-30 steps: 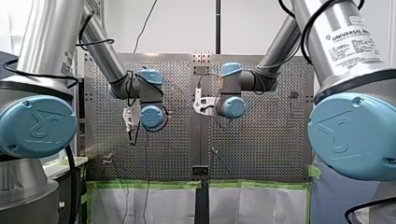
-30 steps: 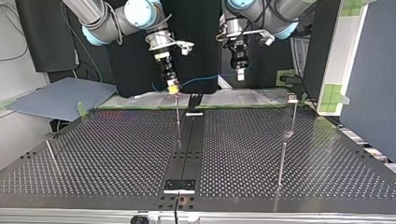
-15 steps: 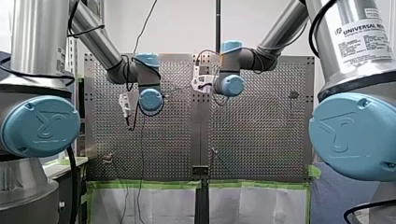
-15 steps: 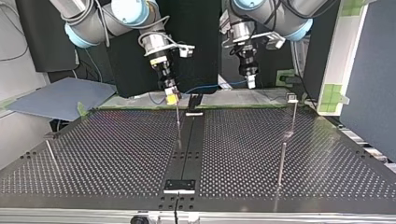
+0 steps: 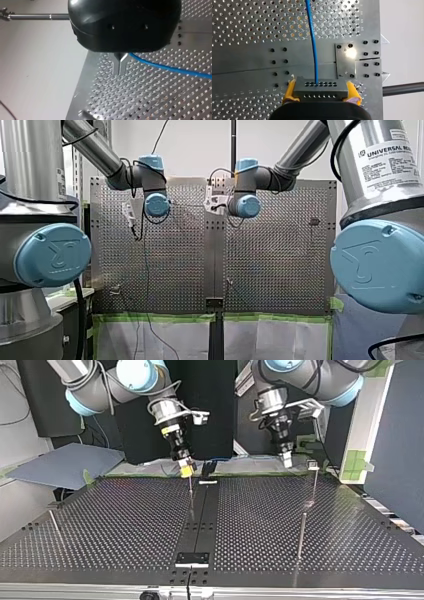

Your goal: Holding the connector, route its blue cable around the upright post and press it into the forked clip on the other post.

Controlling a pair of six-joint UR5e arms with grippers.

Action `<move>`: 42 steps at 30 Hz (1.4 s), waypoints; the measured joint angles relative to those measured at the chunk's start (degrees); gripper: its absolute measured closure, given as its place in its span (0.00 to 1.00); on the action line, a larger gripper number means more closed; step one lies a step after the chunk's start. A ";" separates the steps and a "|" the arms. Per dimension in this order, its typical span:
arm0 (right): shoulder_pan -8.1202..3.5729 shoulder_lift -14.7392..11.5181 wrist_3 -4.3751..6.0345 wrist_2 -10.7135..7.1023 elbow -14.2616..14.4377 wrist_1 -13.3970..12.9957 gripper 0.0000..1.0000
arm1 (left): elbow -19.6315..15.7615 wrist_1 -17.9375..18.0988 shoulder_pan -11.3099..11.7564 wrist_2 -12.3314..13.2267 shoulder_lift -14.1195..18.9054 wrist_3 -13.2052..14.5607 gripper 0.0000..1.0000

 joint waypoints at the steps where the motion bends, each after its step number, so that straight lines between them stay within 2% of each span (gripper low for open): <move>1: -0.01 0.01 0.03 -0.12 -0.28 0.16 1.00 | 0.03 -0.48 0.50 0.45 0.50 -0.03 1.00; 6: 0.04 0.05 0.27 -0.87 -2.02 0.60 1.00 | 0.59 -2.03 3.10 2.94 2.83 -0.11 1.00; 12: 0.01 0.06 0.63 -1.86 -3.77 1.26 1.00 | 2.83 -3.67 5.07 4.47 3.42 -0.12 1.00; 21: 0.29 0.13 0.76 -2.38 -6.42 2.50 1.00 | 7.37 -7.32 6.35 5.83 3.23 -0.12 1.00; 32: 0.19 0.15 1.29 -2.77 -9.71 3.78 1.00 | 12.52 -9.18 8.93 7.38 3.02 -0.54 1.00; 42: 0.25 0.23 1.80 -3.25 -11.64 3.86 1.00 | 15.69 -10.25 11.21 9.67 1.26 -1.56 1.00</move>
